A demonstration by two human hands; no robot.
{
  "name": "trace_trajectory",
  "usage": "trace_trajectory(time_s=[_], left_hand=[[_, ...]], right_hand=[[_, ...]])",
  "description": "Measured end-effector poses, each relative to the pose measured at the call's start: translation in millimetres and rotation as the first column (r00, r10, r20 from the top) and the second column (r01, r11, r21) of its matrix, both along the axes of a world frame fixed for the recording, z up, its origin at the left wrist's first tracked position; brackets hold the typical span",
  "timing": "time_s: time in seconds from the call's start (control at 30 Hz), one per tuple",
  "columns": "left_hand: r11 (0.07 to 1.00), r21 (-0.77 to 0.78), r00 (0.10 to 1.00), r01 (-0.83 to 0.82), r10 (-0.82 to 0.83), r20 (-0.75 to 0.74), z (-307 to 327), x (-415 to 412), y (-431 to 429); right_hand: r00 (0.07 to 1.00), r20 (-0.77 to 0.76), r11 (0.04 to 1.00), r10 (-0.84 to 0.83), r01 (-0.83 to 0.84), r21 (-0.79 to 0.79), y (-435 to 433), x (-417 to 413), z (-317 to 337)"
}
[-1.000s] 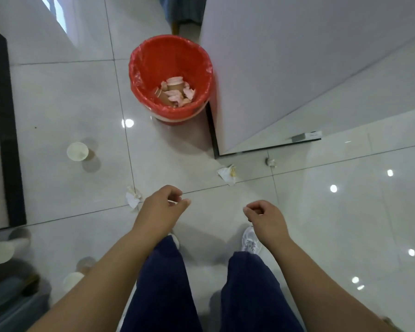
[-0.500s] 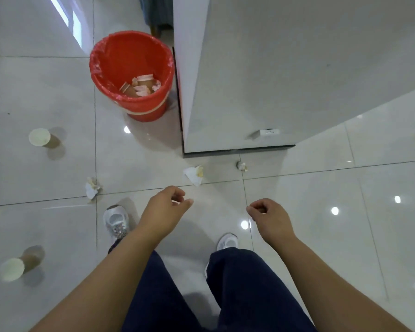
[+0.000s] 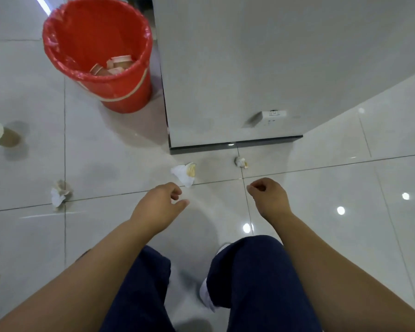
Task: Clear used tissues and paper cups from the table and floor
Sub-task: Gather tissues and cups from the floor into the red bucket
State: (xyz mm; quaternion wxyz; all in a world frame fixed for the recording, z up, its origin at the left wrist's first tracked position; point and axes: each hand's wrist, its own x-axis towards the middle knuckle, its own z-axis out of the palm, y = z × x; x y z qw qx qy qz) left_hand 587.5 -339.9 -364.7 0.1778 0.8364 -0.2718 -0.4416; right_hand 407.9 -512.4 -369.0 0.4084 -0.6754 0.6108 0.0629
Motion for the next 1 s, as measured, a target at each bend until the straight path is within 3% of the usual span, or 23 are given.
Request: trace_trajectory(time_s=[0.13,0.47,0.83,1.0], left_hand=[[0.999,0.005,0.998,0.049,-0.049,0.025,-88,6,-23],[0.984,0.022,0.981,0.174,-0.175,0.085,-286,17,-78],[0.954,0.086,0.895,0.288,-0.3,0.331,-387,12,-114],[0.898,0.219,0.843,0.382,-0.436,0.315,-414,20,-119]], right_hand=[[1.0,0.026,1.0,0.0,0.001,-0.023,-18,6,-86],[0.991,-0.119,0.983,0.058,-0.077,-0.164,-73,14,-281],[0.92,-0.309,0.905,0.242,-0.329,-0.269,-117,15,-380],[0.882,-0.349,0.885,0.316,-0.407,-0.228,-138,13,-409]])
